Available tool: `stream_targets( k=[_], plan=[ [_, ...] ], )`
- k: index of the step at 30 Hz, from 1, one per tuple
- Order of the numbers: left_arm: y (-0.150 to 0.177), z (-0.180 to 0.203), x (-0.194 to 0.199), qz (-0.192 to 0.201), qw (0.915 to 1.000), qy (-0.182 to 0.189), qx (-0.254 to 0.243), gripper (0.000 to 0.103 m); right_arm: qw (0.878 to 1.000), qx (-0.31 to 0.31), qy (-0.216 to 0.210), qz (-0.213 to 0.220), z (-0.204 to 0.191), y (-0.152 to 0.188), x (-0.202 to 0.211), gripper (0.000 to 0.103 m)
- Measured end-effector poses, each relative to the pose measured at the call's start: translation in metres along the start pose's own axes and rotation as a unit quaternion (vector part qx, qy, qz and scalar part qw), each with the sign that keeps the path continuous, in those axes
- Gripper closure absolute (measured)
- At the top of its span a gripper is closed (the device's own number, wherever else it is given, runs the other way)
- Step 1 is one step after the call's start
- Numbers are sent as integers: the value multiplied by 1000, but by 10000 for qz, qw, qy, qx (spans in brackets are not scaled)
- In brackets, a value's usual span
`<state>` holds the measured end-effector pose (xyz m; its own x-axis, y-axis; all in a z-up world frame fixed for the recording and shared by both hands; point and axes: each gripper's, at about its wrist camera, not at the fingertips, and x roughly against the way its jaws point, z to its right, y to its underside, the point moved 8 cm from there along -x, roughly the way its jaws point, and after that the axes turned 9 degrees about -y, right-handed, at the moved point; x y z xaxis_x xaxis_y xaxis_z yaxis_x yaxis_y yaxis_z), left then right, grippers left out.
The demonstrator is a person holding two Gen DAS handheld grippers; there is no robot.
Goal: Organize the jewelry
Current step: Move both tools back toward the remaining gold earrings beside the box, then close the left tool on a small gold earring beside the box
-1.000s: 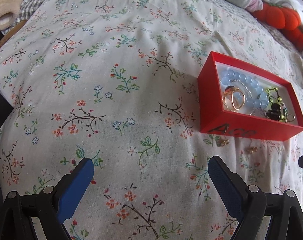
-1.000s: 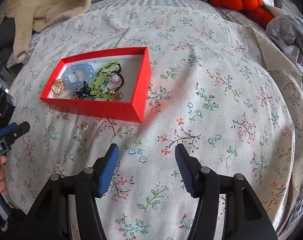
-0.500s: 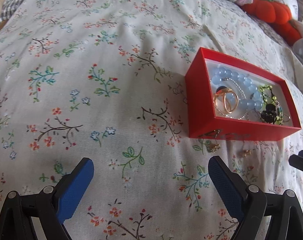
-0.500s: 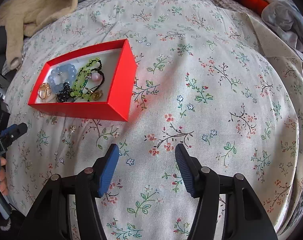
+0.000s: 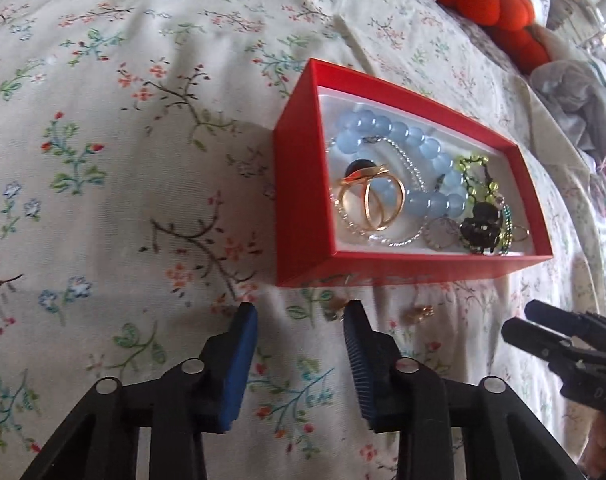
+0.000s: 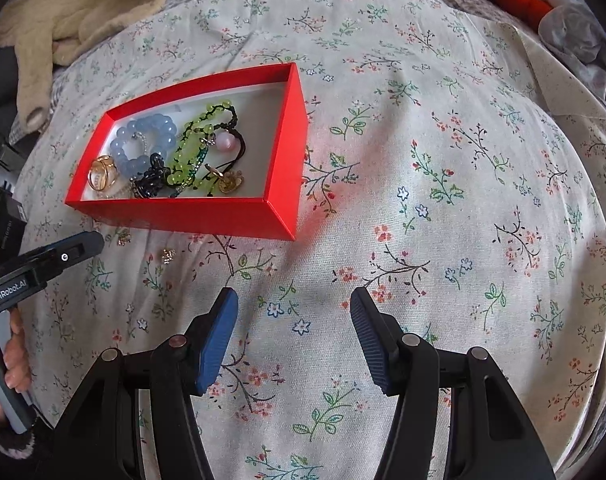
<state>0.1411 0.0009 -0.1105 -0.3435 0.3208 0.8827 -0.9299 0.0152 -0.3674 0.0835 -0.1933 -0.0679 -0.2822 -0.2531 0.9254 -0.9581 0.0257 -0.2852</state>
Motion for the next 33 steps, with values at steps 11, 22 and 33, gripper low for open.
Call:
stream_targets(
  k=[11, 22, 33],
  plan=[
    [-3, 20, -14, -57, 9992, -323, -214, 71, 10000, -14, -80, -21, -7, -3, -3, 42],
    [-4, 25, -18, -87, 9979, -607, -182, 97, 9996, -180, -228, -17, -16, -5, -5, 42],
    [9, 3, 2, -115, 9978, -650, 28, 97, 9990, -172, -416, -21, -49, -11, -19, 43]
  ],
)
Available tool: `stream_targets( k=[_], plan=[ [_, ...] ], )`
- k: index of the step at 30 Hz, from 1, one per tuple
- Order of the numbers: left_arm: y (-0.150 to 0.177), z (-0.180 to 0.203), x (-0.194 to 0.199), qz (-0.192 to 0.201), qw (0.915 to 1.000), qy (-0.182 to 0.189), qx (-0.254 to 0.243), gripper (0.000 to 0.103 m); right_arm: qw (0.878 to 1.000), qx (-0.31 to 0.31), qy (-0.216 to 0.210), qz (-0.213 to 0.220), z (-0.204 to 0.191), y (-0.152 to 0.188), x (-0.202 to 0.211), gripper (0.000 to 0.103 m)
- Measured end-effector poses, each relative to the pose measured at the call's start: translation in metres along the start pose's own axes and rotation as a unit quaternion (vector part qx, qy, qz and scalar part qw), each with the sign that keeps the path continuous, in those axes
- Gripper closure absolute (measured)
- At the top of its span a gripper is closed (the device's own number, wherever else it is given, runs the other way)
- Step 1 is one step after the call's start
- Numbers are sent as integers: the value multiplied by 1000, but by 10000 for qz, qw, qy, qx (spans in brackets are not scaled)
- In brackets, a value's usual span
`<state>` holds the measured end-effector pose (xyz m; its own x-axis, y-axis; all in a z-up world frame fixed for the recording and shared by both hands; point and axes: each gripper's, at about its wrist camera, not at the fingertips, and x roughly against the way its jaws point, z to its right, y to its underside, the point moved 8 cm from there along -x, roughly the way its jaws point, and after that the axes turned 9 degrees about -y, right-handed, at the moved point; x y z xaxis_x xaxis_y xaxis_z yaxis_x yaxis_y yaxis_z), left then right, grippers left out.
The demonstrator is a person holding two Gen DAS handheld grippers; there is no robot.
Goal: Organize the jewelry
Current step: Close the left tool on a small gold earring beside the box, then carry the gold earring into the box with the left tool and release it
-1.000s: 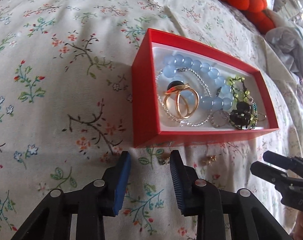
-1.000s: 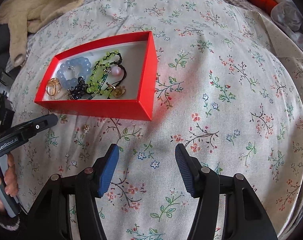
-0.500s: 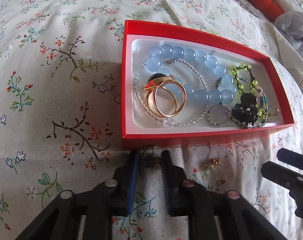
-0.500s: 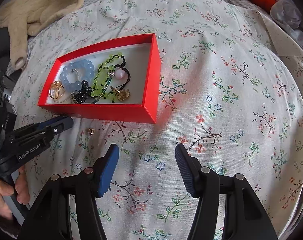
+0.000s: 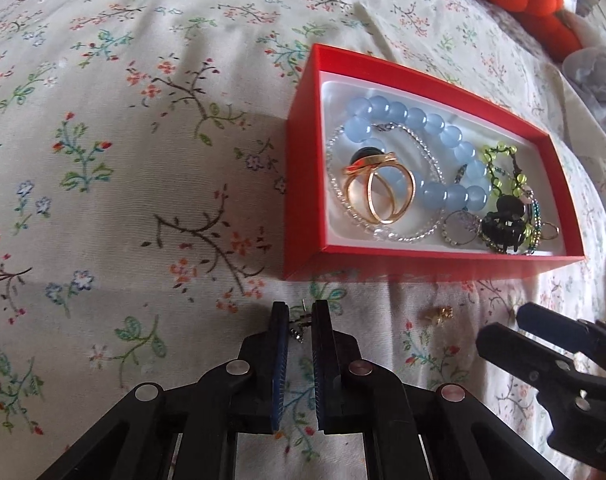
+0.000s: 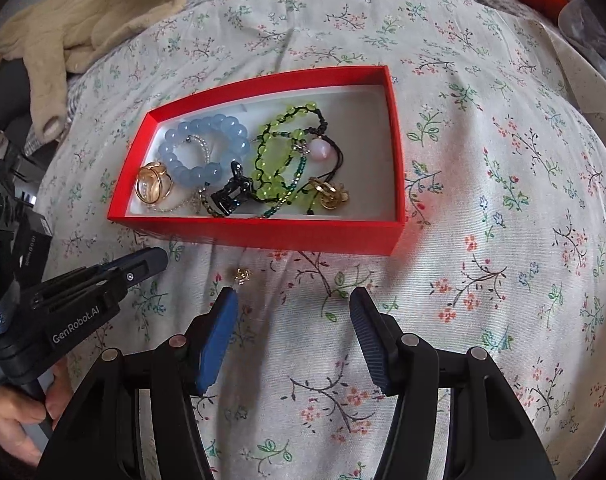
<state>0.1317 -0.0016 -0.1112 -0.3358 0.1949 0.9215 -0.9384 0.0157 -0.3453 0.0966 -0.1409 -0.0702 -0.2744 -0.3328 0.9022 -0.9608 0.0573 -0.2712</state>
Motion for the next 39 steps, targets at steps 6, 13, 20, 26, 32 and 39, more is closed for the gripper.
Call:
stream_targets(
  k=[6, 13, 20, 26, 32, 39],
  plan=[
    [3, -15, 10, 44, 10000, 0, 77, 97, 9999, -21, -67, -84, -12, -5, -15, 65],
    [7, -28, 15, 60, 9998, 4, 173, 97, 9999, 107, 12, -65, -27, -10, -29, 73],
    [7, -29, 17, 70, 9997, 12, 220, 97, 9998, 118, 34, -158, -33, -7, -42, 87],
    [8, -30, 21, 78, 9996, -6, 258, 97, 9999, 77, 0, -154, -33, -7, -43, 89],
    [10, -30, 28, 122, 9993, 32, 360, 97, 9999, 81, -36, -143, -34, -6, -36, 96],
    [8, -27, 36, 217, 9987, 103, 457, 97, 9997, -7, -245, -39, -29, -5, -17, 98]
  ],
)
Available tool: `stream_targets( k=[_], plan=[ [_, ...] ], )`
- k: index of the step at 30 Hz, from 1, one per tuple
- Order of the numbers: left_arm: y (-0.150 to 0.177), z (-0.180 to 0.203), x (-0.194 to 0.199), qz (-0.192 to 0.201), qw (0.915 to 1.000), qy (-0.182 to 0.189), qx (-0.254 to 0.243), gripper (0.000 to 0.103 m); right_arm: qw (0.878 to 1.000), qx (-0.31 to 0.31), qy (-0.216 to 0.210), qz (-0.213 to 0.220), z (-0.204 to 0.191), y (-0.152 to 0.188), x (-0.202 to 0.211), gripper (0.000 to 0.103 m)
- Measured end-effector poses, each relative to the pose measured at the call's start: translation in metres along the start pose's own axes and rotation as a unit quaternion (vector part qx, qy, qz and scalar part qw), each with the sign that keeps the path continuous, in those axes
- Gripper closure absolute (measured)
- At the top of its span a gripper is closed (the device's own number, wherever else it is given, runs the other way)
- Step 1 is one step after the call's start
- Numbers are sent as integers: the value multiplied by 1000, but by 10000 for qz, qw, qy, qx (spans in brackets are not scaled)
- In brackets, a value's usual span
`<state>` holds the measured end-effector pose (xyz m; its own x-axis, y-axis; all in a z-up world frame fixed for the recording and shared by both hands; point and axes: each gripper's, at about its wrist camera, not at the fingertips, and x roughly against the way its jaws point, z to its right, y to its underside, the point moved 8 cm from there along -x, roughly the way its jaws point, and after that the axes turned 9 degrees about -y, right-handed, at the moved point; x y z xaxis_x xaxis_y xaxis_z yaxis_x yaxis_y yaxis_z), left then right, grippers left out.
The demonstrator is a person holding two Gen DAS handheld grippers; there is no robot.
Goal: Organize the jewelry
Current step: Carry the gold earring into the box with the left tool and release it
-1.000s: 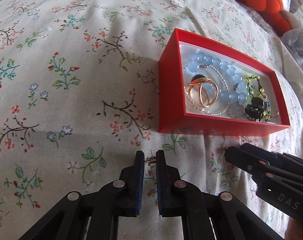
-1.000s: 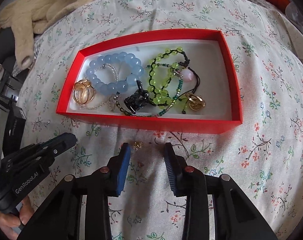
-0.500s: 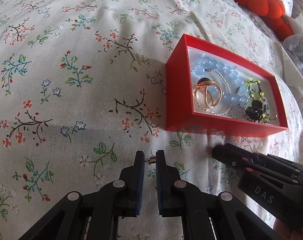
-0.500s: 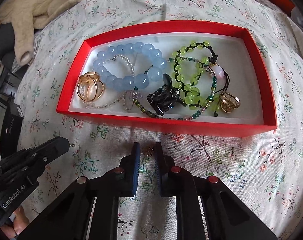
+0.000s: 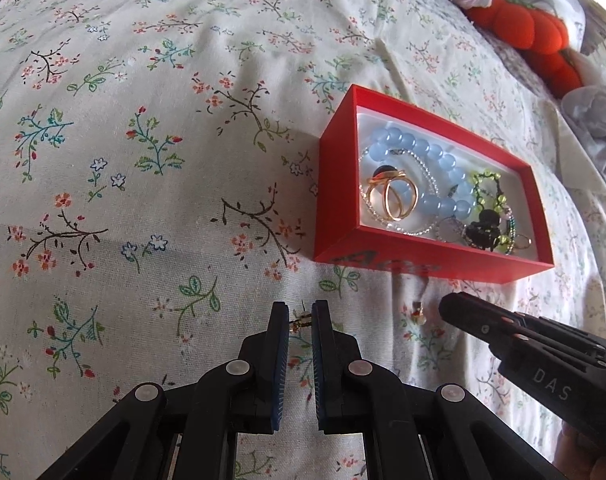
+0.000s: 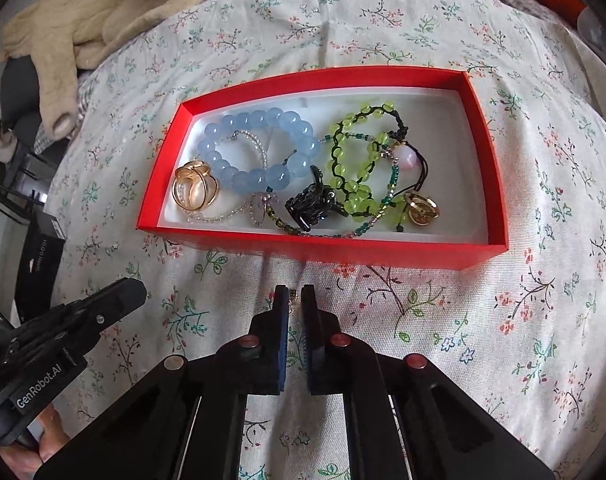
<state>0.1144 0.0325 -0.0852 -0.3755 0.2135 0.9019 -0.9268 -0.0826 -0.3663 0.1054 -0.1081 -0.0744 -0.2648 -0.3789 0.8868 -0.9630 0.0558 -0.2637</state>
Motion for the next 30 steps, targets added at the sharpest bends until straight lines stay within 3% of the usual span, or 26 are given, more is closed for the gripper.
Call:
stream_targets(
  k=[8, 14, 21, 30],
  plan=[
    [-4, 10, 11, 149, 9998, 93, 54, 97, 9996, -82, -240, 147, 1, -1, 20, 98],
    [-1, 9, 4, 67, 9999, 2, 100, 97, 9988, -221, -263, -351, 4, 9, -1, 90],
    [-1, 7, 0, 10, 10000, -33, 58, 97, 9987, -101, -38, -499, -1, 7, -24, 88],
    [-3, 8, 4, 49, 9998, 76, 155, 97, 9986, 226, 212, -428, -8, 2, -30, 97]
  ],
)
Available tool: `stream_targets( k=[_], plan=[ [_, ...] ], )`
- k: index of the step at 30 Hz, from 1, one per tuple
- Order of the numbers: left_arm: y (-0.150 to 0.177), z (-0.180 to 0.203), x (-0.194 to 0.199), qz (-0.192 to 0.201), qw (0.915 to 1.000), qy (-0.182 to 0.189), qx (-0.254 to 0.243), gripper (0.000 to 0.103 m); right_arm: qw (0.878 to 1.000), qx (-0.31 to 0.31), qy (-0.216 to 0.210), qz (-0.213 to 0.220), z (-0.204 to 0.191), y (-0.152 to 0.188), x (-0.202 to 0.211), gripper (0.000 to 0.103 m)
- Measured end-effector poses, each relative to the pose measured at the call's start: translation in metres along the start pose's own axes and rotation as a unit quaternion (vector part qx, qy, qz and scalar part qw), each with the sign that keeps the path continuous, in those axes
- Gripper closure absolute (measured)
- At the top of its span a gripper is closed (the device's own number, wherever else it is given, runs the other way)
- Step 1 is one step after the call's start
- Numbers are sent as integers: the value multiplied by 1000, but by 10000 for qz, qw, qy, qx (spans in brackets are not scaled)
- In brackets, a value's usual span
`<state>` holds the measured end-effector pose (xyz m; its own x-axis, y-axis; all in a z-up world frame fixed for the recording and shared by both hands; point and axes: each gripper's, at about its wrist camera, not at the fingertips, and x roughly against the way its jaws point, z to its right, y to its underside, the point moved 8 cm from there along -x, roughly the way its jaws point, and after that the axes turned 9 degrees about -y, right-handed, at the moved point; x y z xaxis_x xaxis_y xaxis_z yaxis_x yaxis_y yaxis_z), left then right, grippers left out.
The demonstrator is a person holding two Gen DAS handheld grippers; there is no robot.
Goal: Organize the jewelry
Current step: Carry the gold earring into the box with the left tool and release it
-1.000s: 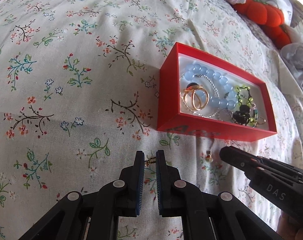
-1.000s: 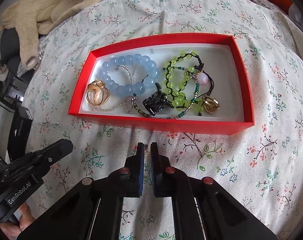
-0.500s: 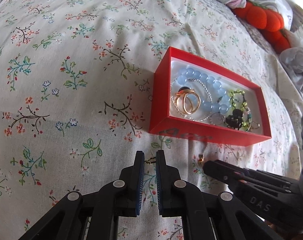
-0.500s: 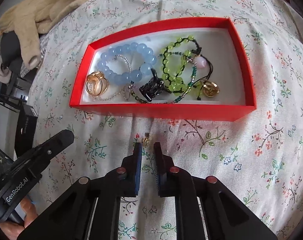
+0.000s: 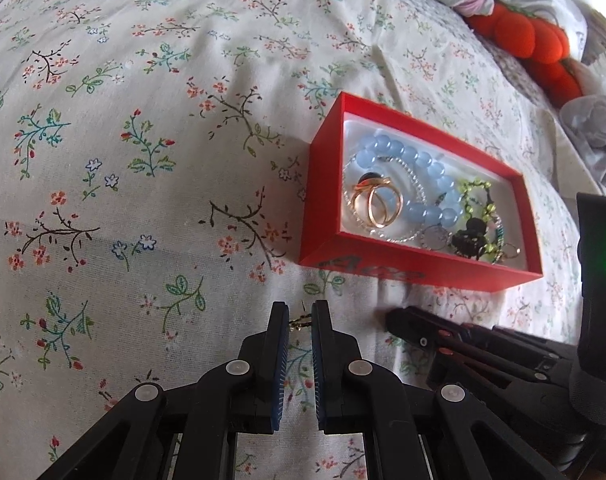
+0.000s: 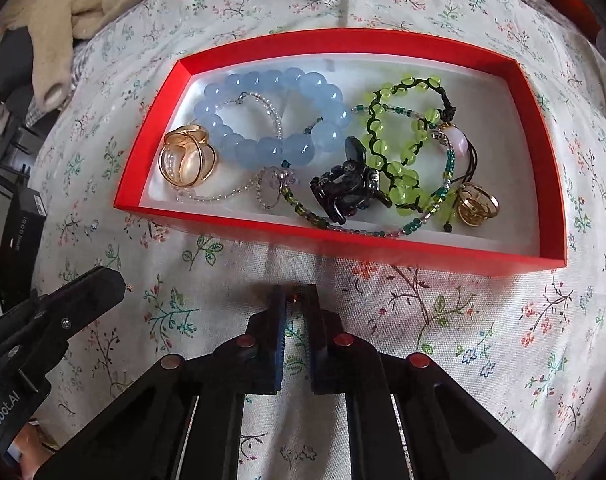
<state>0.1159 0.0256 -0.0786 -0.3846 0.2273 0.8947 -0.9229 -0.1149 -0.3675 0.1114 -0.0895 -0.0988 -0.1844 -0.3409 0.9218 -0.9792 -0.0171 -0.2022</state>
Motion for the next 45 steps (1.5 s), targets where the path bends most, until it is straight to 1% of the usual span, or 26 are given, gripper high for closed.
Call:
stream_targets(
  k=[3, 9, 11, 15, 17, 24, 29, 30, 31, 32, 33, 34, 36, 40, 41, 43, 45],
  plan=[
    [-6, 6, 7, 121, 9998, 152, 66, 97, 9997, -100, -231, 36, 2, 3, 12, 98],
    [-21, 27, 20, 435, 9979, 485, 63, 97, 9972, -115, -596, 447, 3, -2, 53, 98],
    [-25, 35, 23, 549, 9968, 586, 20, 97, 9960, -135, -657, 597, 5, -6, 65, 98],
    [-31, 53, 21, 701, 9948, 729, -84, 97, 9927, -127, -727, 951, 8, -16, 85, 98],
    [-32, 60, 16, 723, 9945, 745, -147, 97, 9916, -139, -678, 1097, 16, -20, 92, 98],
    [-39, 74, 2, 695, 9944, 784, -156, 97, 9912, -415, -591, 1113, 43, -32, 90, 97],
    [-41, 78, 1, 738, 9943, 756, -160, 96, 9895, -464, -603, 1225, 50, -37, 95, 97],
    [-41, 78, 1, 733, 9944, 743, -167, 94, 9883, -531, -650, 1270, 52, -38, 95, 96],
    [-41, 79, 1, 726, 9946, 725, -181, 87, 9872, -602, -696, 1302, 54, -40, 97, 96],
    [-40, 79, 2, 725, 9946, 713, -199, 82, 9866, -651, -720, 1308, 55, -40, 98, 95],
    [-40, 80, 3, 731, 9946, 704, -215, 74, 9862, -696, -743, 1306, 57, -41, 99, 93],
    [-39, 80, 5, 748, 9946, 679, -238, 69, 9858, -736, -770, 1301, 58, -41, 101, 91],
    [-38, 80, 9, 803, 9945, 608, -303, 66, 9854, -751, -818, 1289, 58, -40, 105, 85],
    [-35, 74, 17, 867, 9947, 462, -289, 54, 9855, -713, -761, 1341, 57, -36, 115, 76],
    [-34, 72, 19, 863, 9950, 428, -278, 53, 9856, -710, -731, 1353, 57, -34, 118, 74],
    [-30, 67, 22, 834, 9956, 349, -259, 47, 9859, -705, -670, 1363, 57, -30, 121, 69],
    [-25, 62, 25, 778, 9965, 195, -241, 41, 9866, -701, -582, 1355, 57, -25, 125, 60]
  ],
)
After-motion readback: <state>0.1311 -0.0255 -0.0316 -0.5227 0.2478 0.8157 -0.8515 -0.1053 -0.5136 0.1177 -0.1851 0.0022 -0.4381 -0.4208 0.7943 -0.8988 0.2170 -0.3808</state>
